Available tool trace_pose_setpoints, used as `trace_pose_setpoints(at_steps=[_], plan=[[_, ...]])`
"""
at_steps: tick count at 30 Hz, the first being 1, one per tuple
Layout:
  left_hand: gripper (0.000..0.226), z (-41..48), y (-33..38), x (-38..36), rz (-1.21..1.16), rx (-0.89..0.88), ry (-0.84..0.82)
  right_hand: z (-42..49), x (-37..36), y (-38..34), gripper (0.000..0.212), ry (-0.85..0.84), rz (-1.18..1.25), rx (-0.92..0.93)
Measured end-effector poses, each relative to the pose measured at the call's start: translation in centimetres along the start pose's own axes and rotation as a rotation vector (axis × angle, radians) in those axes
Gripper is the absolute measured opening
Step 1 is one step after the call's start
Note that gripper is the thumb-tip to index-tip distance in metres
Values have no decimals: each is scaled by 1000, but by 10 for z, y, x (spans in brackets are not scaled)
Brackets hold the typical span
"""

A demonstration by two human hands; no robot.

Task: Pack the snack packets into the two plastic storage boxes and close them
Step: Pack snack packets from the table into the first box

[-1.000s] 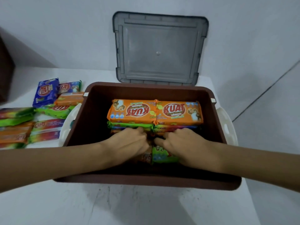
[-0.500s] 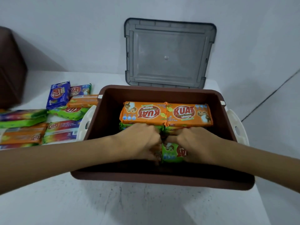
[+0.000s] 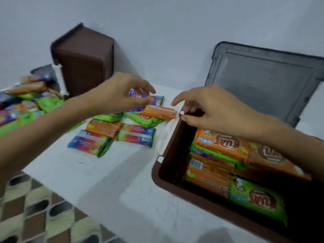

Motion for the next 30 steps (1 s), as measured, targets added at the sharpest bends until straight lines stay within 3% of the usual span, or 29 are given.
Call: trace_pose_setpoints(at_steps=[5, 10, 13, 15, 17, 21, 26, 30], plan=[[58, -54, -95, 2, 111, 379, -89, 81, -41, -22, 40, -104, 40, 149], [83, -109, -148, -31, 41, 624, -324, 133, -109, -39, 56, -430, -55, 240], [104, -128, -163, -50, -34, 664, -337, 146, -140, -41, 64, -551, -222, 276], [130, -134, -165, -58, -59, 645, -327, 149, -153, -37, 73, -541, -305, 258], [142, -137, -169, -65, -33, 616, -320, 149, -160, -34, 79, -514, -338, 240], [110, -132, -174, -64, 107, 572, -262, 144, -167, -33, 83, -530, -454, 246], [111, -126, -165, -64, 326, 753, -516, 141, -159, -39, 85, -485, -394, 304], [90, -119, -150, -71, 407, 532, -506, 136, -157, -42, 84, -478, -392, 328]])
Point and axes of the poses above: each hand's wrist, its own z-axis towards the middle knuckle, its own x-axis out of the back of the hand, y = z × x, the point moved 3 cm from there along z, towards the middle knuckle, and after that the axes turned 2 degrees about -y, right-handed, at the moved point
